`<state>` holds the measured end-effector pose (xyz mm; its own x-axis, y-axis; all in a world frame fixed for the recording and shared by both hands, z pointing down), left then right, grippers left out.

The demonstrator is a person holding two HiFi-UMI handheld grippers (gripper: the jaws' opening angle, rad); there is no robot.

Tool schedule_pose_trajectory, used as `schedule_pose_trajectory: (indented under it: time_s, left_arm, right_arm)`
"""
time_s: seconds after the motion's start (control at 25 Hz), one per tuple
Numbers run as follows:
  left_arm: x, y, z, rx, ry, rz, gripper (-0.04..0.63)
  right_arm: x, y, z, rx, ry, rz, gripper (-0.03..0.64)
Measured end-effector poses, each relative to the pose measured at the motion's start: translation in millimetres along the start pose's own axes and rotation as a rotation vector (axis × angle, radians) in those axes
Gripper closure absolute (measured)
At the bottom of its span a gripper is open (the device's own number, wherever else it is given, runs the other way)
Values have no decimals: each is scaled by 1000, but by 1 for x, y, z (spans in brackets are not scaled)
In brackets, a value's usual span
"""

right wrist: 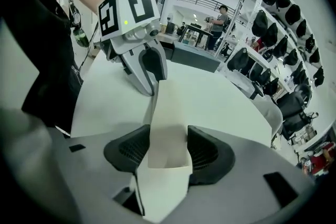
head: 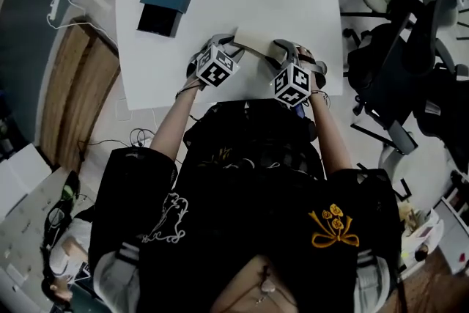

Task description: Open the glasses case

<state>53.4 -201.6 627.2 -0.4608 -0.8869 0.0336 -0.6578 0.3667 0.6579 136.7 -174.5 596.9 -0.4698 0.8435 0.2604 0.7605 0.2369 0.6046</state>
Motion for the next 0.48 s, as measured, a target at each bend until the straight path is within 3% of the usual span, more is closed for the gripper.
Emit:
schedule_pose_trajectory:
  time_s: [0.12, 0.24, 0.48]
  left_arm:
    - [-1, 1, -1, -14, 3, 43, 417]
    - [-1, 3, -2, -22, 1, 61, 417]
    - [-2, 5, 0, -22, -9, 76, 417]
  right_arm:
    - [-5, -5, 8, -32, -3, -63, 423]
    - [-14, -13, 18, -70, 30, -103, 535]
    - [-44, -15, 20, -53, 97, -72, 572]
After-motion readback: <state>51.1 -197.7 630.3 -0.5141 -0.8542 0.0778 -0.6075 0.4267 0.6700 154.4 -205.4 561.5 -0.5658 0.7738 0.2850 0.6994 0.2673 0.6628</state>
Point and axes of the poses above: the fingertips, and each gripper's own axes: z backward along the fingers, x to its left, y out of its underside, the point moved 1 cm from there along z, backward along the fingers, and after that the axes turned 6 degrees about -x, right-handed, at the moved point
